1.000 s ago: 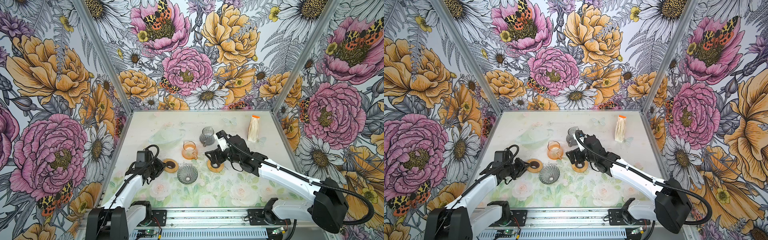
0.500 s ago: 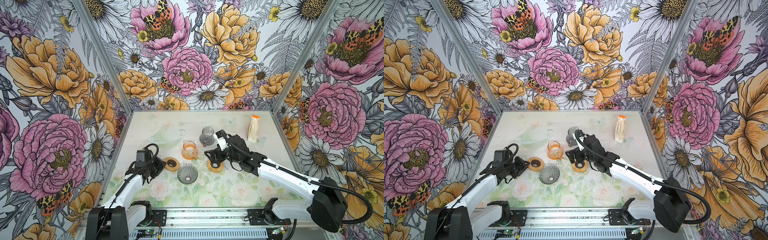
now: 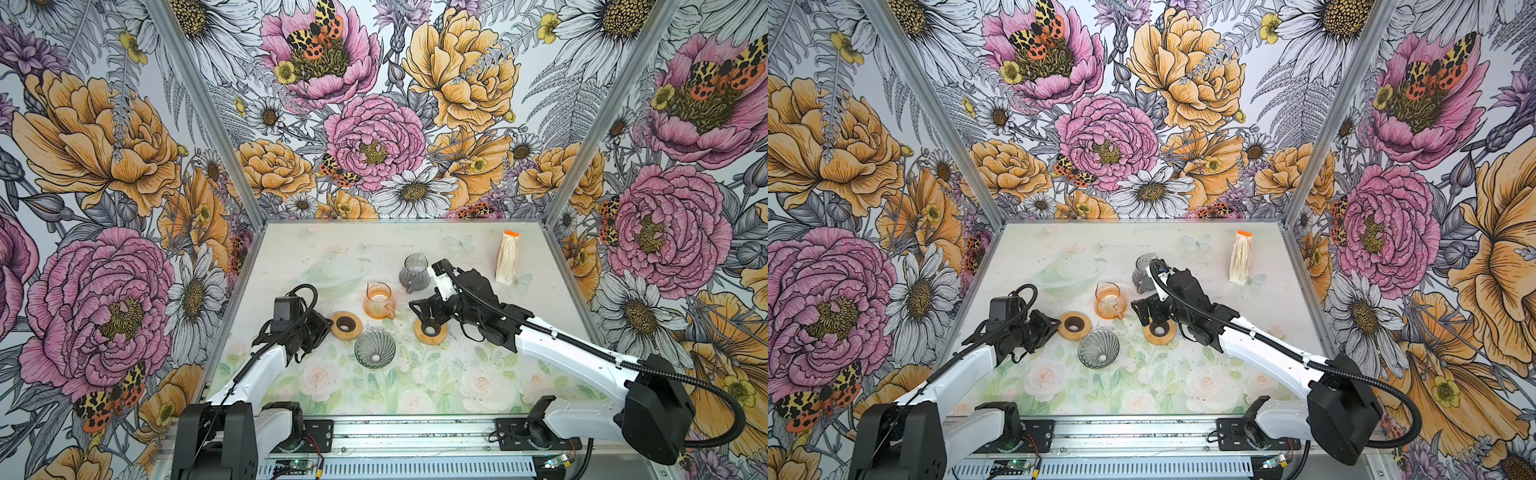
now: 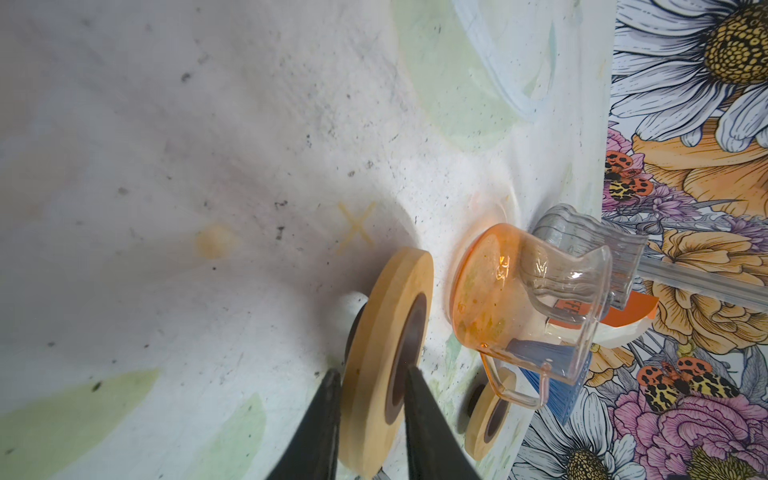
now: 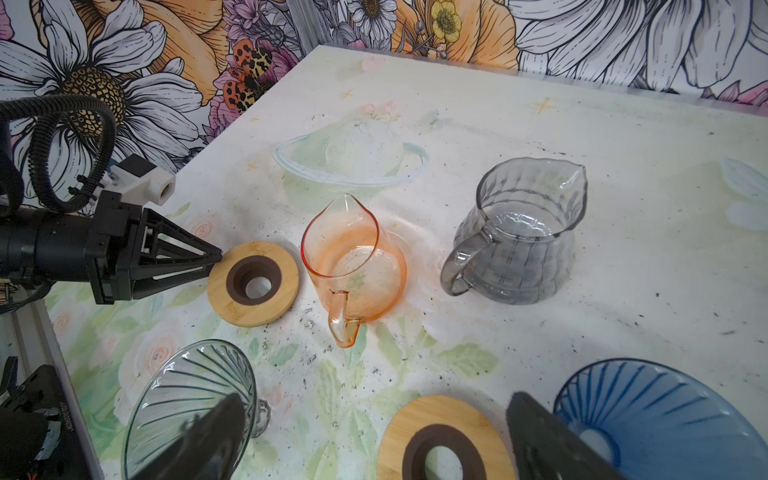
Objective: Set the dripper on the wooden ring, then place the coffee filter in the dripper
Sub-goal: 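Lower the left gripper and close it on the bamboo holder's rim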
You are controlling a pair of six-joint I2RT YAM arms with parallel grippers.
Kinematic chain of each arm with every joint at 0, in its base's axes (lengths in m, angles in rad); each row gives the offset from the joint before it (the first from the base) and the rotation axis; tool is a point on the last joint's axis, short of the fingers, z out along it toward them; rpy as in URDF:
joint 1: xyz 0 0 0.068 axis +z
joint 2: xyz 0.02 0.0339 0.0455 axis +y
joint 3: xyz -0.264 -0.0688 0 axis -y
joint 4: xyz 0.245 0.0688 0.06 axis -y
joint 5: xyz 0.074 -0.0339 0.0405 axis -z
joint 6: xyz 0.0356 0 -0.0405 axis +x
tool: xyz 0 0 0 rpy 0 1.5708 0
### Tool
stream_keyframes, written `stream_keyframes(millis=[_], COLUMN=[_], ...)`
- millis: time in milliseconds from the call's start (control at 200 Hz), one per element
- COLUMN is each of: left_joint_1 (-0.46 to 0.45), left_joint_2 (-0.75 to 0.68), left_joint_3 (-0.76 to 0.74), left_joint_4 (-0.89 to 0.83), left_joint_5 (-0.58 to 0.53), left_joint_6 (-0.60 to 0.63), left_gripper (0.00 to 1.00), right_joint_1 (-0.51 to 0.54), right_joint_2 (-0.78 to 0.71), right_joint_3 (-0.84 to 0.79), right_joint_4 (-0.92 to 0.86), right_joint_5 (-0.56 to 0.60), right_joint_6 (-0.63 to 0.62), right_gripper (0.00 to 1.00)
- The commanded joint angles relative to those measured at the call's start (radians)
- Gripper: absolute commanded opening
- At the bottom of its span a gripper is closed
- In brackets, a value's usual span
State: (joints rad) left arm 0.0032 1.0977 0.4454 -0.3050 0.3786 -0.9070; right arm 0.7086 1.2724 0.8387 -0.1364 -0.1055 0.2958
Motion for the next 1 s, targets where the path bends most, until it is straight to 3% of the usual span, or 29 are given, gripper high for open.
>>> stream_keyframes(millis=[0, 245, 606, 991], left_joint_1=[0.001, 0.009, 0.014, 0.011], left_joint_2=[-0.003, 0.013, 0.087, 0.163], left_joint_3=[0.002, -0.021, -0.087, -0.099], left_joint_4=[0.029, 0.035, 0.145, 0.212], left_joint_5=[0.003, 0.012, 0.055, 0.101], left_joint_6=[0.001, 0.016, 0.013, 0.029], left_gripper=[0.33, 0.43, 0.48, 0.41], right_joint_1=[0.008, 0.008, 0.008, 0.008], right_joint_2=[0.015, 0.018, 0.016, 0.018], right_joint_3=[-0.003, -0.001, -0.008, -0.016], right_joint_4=[0.027, 0.029, 0.035, 0.049], right_joint_5=[0.000, -0.005, -0.006, 0.003], right_joint_6=[0.003, 0.006, 0.011, 0.015], right_gripper=[0.99, 0.99, 0.99, 1.00])
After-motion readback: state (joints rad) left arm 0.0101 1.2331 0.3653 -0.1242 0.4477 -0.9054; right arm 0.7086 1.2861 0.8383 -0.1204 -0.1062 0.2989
